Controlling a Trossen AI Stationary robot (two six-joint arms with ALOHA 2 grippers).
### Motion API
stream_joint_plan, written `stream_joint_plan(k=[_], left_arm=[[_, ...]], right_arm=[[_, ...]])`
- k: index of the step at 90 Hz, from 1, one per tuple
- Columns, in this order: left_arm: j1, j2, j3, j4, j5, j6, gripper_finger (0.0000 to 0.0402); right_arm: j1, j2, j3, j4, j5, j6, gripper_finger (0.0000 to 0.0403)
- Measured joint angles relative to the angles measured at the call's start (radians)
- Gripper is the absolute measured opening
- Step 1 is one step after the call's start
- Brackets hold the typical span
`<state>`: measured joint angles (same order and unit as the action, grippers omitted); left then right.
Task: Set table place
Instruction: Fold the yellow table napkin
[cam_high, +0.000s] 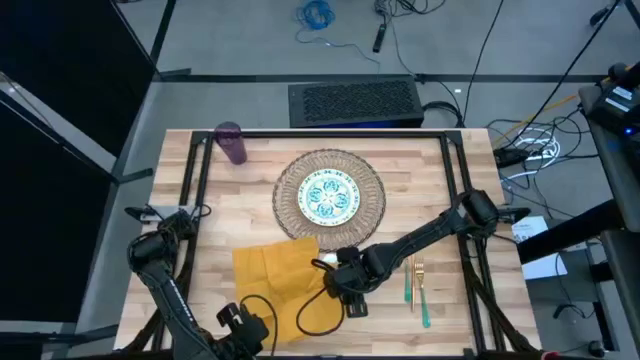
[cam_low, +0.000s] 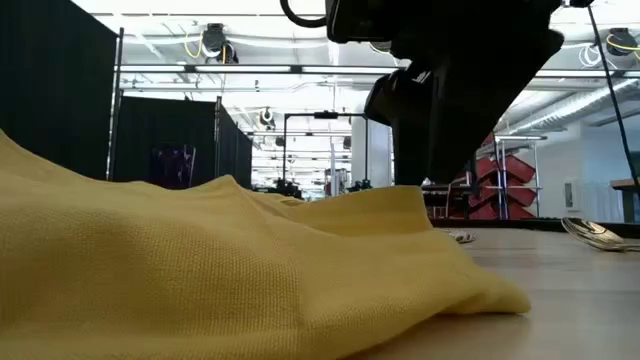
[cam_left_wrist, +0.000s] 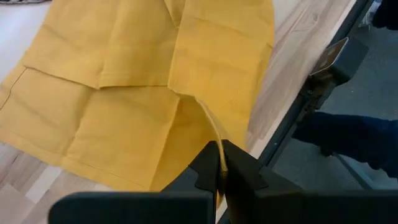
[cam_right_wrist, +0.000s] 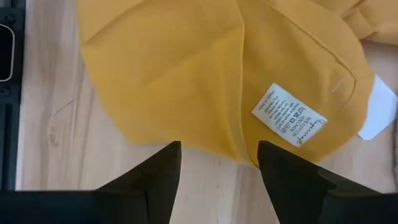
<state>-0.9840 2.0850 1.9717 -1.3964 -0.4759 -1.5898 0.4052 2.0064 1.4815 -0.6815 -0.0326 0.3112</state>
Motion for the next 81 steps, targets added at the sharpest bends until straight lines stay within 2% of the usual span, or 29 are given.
stream_joint_plan(k=[15,25,34,46,50,65,81], left_arm=[[0.000,0.000,0.000,0.000,0.002,-0.001,0.0000],[0.001,0.000,0.000,0.000,0.005,-0.002,0.0000],[0.001,0.000,0.000,-0.004,0.006,-0.002,0.0000],[0.002,0.000,0.000,-0.040,0.007,-0.003,0.0000],[0.003,0.000,0.000,-0.062,0.008,-0.017,0.0000],[0.003,-0.002,0.000,-0.177,0.008,-0.097,0.0000],[0.007,-0.067,-0.001,-0.175,-0.044,-0.079,0.0000]], right_arm=[[-0.012,0.052,0.000,0.027,-0.002,-0.018,0.0196],[-0.013,0.082,0.000,0.014,-0.003,-0.017,0.0175],[-0.013,0.085,0.000,0.023,-0.005,-0.013,0.0131],[-0.013,0.076,0.000,0.015,-0.009,-0.017,0.0031],[-0.011,0.065,0.000,0.008,-0.018,-0.021,0.0014],[0.003,0.004,0.000,-0.020,-0.008,0.062,0.0001],[0.031,-0.140,0.000,-0.029,0.074,0.098,0.0000]])
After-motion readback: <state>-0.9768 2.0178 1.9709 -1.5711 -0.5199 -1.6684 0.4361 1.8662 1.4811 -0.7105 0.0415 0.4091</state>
